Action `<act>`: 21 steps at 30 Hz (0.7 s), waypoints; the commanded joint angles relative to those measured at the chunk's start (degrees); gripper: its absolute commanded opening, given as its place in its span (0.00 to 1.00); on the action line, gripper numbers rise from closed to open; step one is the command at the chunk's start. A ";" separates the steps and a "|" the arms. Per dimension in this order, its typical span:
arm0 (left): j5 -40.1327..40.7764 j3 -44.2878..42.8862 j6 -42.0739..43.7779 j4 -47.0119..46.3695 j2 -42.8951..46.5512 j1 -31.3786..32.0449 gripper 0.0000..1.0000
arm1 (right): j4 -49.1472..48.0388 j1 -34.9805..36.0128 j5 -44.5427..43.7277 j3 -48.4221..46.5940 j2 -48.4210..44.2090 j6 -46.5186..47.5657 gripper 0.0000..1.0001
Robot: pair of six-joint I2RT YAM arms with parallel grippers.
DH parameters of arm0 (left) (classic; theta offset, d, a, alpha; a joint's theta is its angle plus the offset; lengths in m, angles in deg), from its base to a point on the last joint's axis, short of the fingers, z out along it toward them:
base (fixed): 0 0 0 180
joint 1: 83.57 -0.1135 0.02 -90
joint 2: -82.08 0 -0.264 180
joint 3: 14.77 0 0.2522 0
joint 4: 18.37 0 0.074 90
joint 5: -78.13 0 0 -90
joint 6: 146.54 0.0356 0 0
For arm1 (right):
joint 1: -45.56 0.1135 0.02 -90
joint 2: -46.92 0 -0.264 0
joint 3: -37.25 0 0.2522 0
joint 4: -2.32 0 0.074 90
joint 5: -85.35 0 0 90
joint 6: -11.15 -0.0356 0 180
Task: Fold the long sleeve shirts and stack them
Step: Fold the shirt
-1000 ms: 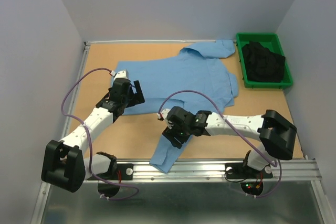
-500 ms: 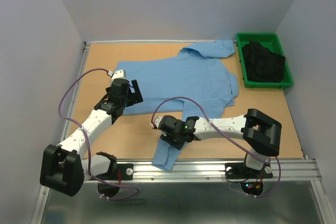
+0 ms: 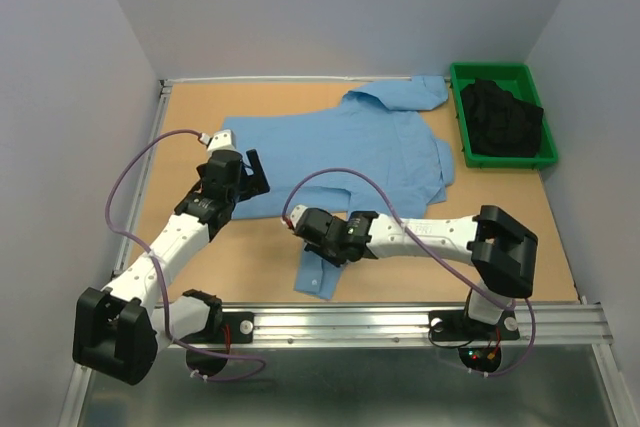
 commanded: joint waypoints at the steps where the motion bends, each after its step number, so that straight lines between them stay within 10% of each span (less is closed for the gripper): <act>1: 3.45 -0.25 0.27 0.15 0.85 -0.28 0.98 | 1.09 -2.51 -9.22 -9.42 -3.34 6.31 0.01; 21: 4.43 2.74 -6.33 2.98 1.29 -2.65 0.98 | -8.93 -17.91 -15.65 -40.19 14.94 31.21 0.01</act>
